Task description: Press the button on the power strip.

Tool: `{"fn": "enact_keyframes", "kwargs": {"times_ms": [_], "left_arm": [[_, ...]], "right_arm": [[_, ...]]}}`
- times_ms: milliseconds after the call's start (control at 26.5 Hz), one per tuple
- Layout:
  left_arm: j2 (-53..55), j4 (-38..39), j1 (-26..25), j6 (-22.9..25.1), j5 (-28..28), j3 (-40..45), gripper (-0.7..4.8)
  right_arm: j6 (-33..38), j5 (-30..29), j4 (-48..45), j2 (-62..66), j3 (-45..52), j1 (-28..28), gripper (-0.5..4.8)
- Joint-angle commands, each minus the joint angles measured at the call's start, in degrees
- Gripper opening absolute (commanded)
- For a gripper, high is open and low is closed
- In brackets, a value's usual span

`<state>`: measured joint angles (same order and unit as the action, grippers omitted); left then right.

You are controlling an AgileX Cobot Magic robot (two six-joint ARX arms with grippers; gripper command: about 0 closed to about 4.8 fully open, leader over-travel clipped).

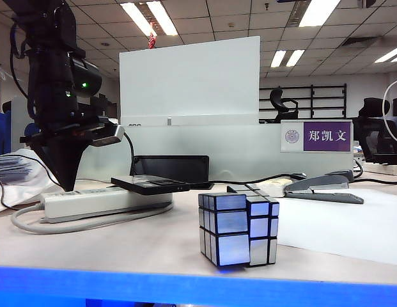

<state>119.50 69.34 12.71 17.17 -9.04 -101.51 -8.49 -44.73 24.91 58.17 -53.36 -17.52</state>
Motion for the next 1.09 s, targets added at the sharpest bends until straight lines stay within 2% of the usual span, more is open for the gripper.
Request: {"fn": "enact_keyframes", "kwargs": {"times_ms": [38, 264, 1093], "left_arm": [[-0.1, -0.7, 0.1, 0.5, 0.5, -0.2, -0.05], [-0.1, -0.5, 0.1, 0.5, 2.4, -0.2, -0.05], [1.6, 0.4, 0.2, 0.9, 2.4, -0.2, -0.05]], "right_arm": [[-0.4, -0.2, -0.7, -0.2, -0.3, -0.1, 0.00], [-0.6, -0.2, -0.7, -0.2, -0.3, -0.1, 0.00], [-1.0, -0.1, -1.6, -0.2, -0.3, -0.1, 0.00]]}}
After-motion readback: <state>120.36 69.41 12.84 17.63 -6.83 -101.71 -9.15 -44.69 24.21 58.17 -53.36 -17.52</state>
